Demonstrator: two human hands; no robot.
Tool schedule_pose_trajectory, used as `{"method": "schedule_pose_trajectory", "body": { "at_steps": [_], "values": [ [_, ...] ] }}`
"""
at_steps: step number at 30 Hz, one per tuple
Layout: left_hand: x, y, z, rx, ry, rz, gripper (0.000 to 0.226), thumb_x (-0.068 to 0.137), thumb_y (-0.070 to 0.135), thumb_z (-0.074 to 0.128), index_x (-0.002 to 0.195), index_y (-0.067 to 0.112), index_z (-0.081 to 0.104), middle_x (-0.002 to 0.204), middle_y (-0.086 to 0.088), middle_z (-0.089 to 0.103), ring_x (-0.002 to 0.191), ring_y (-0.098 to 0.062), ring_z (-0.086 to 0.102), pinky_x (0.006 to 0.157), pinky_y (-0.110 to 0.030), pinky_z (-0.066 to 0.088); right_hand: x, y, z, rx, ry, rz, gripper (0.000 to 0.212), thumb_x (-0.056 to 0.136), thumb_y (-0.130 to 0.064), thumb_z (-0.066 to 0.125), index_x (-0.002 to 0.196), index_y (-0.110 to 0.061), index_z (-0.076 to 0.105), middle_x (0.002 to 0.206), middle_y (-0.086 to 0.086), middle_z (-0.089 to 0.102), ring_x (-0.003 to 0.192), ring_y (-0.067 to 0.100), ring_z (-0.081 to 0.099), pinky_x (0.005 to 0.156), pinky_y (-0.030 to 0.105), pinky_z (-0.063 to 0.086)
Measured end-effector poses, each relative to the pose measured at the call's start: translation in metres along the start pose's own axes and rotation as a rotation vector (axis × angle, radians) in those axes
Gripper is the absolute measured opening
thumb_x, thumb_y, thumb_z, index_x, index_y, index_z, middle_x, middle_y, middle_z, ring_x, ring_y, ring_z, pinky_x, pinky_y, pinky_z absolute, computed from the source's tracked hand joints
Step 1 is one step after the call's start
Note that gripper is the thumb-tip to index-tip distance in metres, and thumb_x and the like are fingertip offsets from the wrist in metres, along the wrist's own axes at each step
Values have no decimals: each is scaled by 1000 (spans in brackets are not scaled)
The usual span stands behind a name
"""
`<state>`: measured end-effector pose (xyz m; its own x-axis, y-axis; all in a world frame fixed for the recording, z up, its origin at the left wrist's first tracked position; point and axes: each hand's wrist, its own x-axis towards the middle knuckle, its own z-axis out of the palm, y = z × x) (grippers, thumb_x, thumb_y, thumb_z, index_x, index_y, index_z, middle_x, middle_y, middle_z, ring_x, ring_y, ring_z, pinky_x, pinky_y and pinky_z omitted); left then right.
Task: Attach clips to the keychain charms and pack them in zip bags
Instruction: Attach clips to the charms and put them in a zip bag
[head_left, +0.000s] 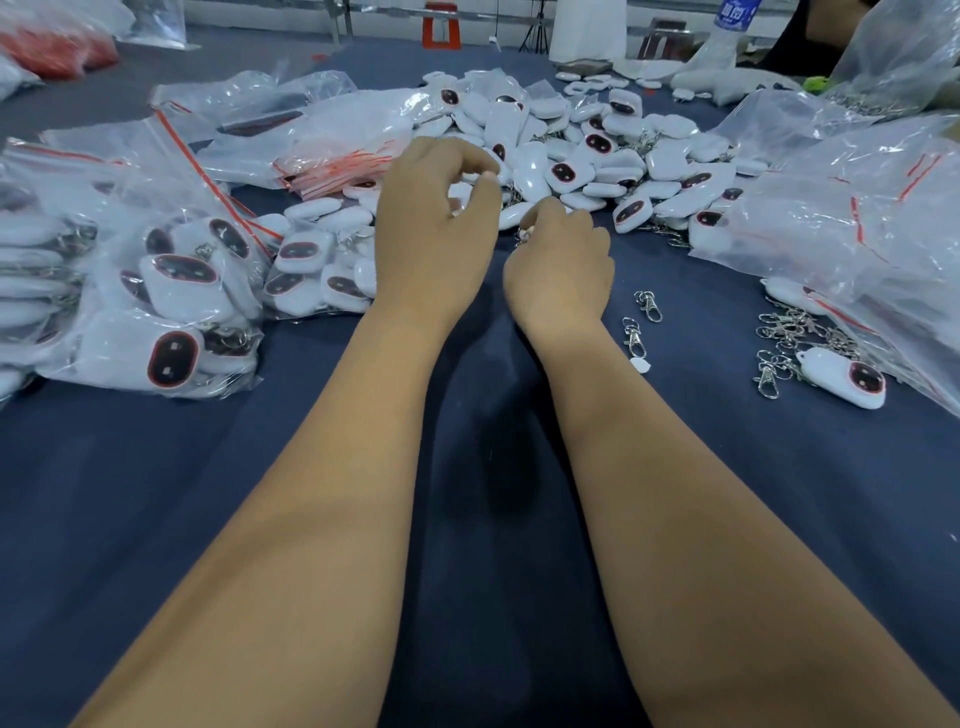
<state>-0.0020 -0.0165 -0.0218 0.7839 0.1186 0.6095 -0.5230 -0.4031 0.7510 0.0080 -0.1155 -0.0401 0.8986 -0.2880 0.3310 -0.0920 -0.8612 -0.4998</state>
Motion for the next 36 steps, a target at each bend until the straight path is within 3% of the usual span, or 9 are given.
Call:
{"method": "schedule_pose_trajectory", "body": {
  "at_steps": [6, 10, 13, 16, 18, 20, 25, 30, 36],
  "values": [
    [2, 9, 10, -608, -128, -392, 16, 98, 14, 49, 107, 18, 61, 115, 1, 58, 114, -11, 56, 99, -29, 50, 3, -3, 0, 577, -2, 86, 34, 91, -5, 46, 124, -14, 52, 88, -9, 55, 87, 18, 55, 72, 24, 39],
    [4, 8, 10, -874, -140, -679, 35, 101, 35, 45, 128, 16, 56, 129, -4, 55, 126, -17, 51, 104, -37, 47, 6, 0, 4, 681, -26, 157, 38, 87, -5, 52, 123, -16, 53, 100, -2, 57, 88, 15, 57, 71, 23, 44],
    [7, 3, 9, -848, -101, -753, 37, 100, 45, 41, 125, 22, 55, 135, -7, 52, 129, -16, 46, 107, -49, 40, 7, 2, 5, 692, -29, 164, 43, 83, -3, 55, 124, -15, 52, 106, 2, 59, 93, 18, 58, 74, 25, 47],
    [11, -2, 10, -828, 37, -755, 32, 99, 40, 42, 122, 21, 54, 123, -1, 57, 114, -11, 54, 94, -35, 44, 8, 2, 5, 741, -34, 192, 40, 81, -1, 58, 118, -14, 54, 104, 2, 61, 96, 21, 63, 81, 32, 52],
    [14, -8, 10, -777, 157, -735, 27, 98, 34, 45, 119, 20, 53, 103, 7, 57, 95, -8, 57, 84, -28, 44, 8, 3, 3, 788, -32, 208, 32, 78, 0, 60, 106, -16, 59, 100, 2, 66, 90, 20, 65, 73, 31, 54],
    [15, -17, 10, -653, 198, -678, 20, 96, 29, 44, 114, 24, 52, 101, 8, 54, 98, -12, 54, 92, -34, 45, 7, 3, 1, 860, -47, 184, 26, 76, 1, 60, 94, -17, 68, 85, -2, 68, 75, 14, 62, 63, 24, 50],
    [11, -21, 12, -531, 46, -516, 33, 92, 5, 42, 105, 30, 58, 102, 7, 64, 88, -10, 60, 78, -25, 47, 4, -3, -3, 1030, -55, 173, 26, 77, 5, 63, 91, -16, 69, 74, -2, 67, 63, 6, 59, 60, 20, 51],
    [7, -19, 12, -481, -104, -532, 34, 84, -1, 47, 93, 25, 67, 70, 3, 65, 59, -12, 58, 50, -21, 46, 1, -7, -6, 1093, -135, 136, 11, 77, 6, 58, 83, 0, 65, 72, 10, 54, 69, 19, 47, 64, 32, 43],
    [9, -20, 12, -397, -95, -636, 28, 84, 8, 45, 103, 26, 56, 74, 2, 57, 64, -15, 52, 56, -25, 41, 3, -8, -3, 1115, -144, 138, 21, 79, 6, 60, 72, -13, 58, 65, 1, 56, 66, 15, 50, 65, 27, 47]
  ]
}}
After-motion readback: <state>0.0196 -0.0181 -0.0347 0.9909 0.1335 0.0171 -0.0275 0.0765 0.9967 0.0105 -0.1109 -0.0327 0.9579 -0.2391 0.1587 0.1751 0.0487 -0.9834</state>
